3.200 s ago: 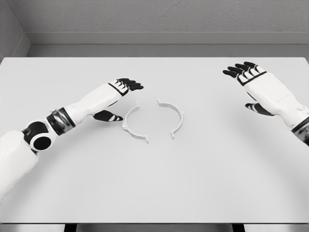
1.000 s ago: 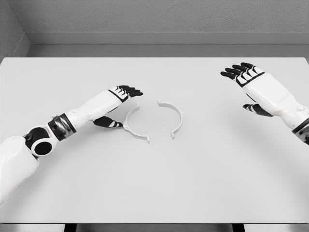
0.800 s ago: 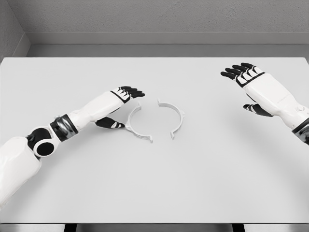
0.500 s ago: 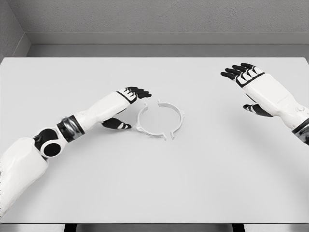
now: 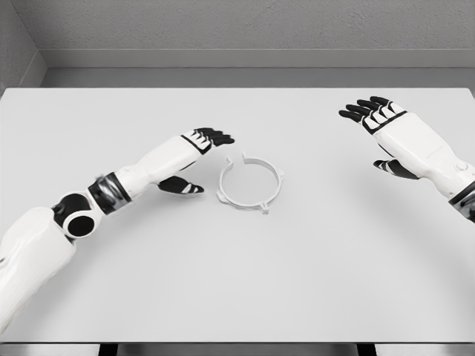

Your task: Assemble PVC drainage pipe clamps

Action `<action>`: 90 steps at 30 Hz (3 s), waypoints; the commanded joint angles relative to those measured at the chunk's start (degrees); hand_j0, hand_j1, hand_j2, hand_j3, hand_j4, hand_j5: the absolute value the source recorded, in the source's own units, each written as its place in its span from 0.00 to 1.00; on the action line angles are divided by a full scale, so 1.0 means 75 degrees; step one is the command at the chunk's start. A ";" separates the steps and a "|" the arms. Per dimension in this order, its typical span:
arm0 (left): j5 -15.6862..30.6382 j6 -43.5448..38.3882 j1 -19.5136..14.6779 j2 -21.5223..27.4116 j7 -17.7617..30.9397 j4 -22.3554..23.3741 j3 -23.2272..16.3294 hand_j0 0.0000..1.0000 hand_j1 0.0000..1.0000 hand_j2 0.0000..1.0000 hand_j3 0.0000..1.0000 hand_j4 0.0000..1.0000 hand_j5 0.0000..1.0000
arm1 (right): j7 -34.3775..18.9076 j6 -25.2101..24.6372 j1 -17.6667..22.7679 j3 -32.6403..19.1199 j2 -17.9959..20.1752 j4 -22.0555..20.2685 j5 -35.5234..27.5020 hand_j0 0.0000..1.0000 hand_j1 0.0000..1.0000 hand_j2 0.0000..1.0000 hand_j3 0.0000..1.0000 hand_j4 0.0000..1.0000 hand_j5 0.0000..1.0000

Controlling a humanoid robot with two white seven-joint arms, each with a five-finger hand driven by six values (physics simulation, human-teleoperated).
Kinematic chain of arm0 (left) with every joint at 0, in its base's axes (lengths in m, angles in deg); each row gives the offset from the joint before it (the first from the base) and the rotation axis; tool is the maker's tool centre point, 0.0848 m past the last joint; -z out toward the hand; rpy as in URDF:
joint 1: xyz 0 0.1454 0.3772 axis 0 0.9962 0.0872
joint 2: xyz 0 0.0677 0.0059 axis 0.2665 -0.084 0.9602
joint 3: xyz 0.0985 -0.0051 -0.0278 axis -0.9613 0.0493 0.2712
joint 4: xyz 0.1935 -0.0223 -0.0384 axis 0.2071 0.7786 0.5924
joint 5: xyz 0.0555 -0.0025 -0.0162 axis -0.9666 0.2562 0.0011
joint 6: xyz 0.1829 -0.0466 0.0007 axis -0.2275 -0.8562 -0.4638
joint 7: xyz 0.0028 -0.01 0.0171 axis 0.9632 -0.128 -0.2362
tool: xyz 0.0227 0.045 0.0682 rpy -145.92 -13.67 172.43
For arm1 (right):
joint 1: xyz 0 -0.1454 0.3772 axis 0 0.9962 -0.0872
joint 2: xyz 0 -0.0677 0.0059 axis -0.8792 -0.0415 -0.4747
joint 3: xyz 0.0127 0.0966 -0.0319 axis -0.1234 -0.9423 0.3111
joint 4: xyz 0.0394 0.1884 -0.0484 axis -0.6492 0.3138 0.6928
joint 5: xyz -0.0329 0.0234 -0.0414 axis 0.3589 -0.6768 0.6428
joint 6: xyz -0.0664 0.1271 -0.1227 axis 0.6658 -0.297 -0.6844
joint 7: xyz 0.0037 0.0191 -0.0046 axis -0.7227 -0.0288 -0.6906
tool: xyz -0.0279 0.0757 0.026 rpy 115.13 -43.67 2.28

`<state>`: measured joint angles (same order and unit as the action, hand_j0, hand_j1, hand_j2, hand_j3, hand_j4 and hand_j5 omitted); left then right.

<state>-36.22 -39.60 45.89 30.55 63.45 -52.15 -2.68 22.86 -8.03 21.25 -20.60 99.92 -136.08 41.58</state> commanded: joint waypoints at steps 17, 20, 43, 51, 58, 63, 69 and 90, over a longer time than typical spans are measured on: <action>0.0049 0.0000 -0.0129 0.0420 -0.0008 -0.0524 -0.0353 1.00 1.00 1.00 1.00 1.00 1.00 | 0.0005 -0.0015 0.0000 -0.0002 0.0004 -0.0004 -0.0051 1.00 1.00 1.00 1.00 1.00 1.00; 0.0025 0.0000 0.0070 0.0620 -0.0020 -0.0840 -0.0353 1.00 1.00 1.00 1.00 1.00 1.00 | 0.0005 -0.0015 0.0000 -0.0002 0.0004 -0.0004 -0.0051 1.00 1.00 1.00 1.00 1.00 1.00; -0.0080 0.0000 0.0211 0.0116 0.0015 -0.0723 -0.0611 1.00 1.00 1.00 1.00 1.00 1.00 | 0.0005 -0.0015 0.0000 -0.0002 0.0004 0.0008 -0.0051 1.00 1.00 1.00 1.00 1.00 1.00; -0.0080 0.0000 0.0152 0.0104 0.0015 -0.0547 -0.0611 1.00 1.00 1.00 1.00 1.00 1.00 | 0.0005 -0.0015 0.0000 -0.0002 0.0004 -0.0004 -0.0051 1.00 1.00 1.00 1.00 1.00 1.00; -0.0080 0.0000 0.0013 -0.0163 0.0015 -0.0095 -0.0611 1.00 1.00 1.00 1.00 1.00 1.00 | 0.0005 -0.0015 0.0000 0.0009 -0.0008 -0.0004 -0.0051 1.00 1.00 1.00 1.00 1.00 1.00; -0.0080 0.0000 0.0012 -0.0166 0.0015 -0.0090 -0.0611 1.00 1.00 1.00 1.00 1.00 1.00 | 0.0005 -0.0015 -0.0012 0.0009 -0.0008 -0.0004 -0.0051 1.00 1.00 1.00 1.00 1.00 1.00; -0.0080 0.0000 -0.0011 -0.0166 0.0015 -0.0090 -0.0611 1.00 1.00 1.00 1.00 1.00 1.00 | 0.0005 -0.0015 0.0000 0.0009 -0.0008 -0.0004 -0.0051 1.00 1.00 1.00 1.00 1.00 1.00; -0.0092 0.0000 -0.0105 -0.0353 0.0015 0.0003 -0.0588 1.00 1.00 1.00 1.00 1.00 1.00 | 0.0005 -0.0015 0.0000 0.0009 -0.0008 -0.0015 -0.0204 1.00 1.00 1.00 1.00 1.00 1.00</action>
<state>-37.28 -39.60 45.10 27.92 63.59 -52.12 -7.14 22.86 -8.03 21.25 -20.51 99.83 -136.17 40.45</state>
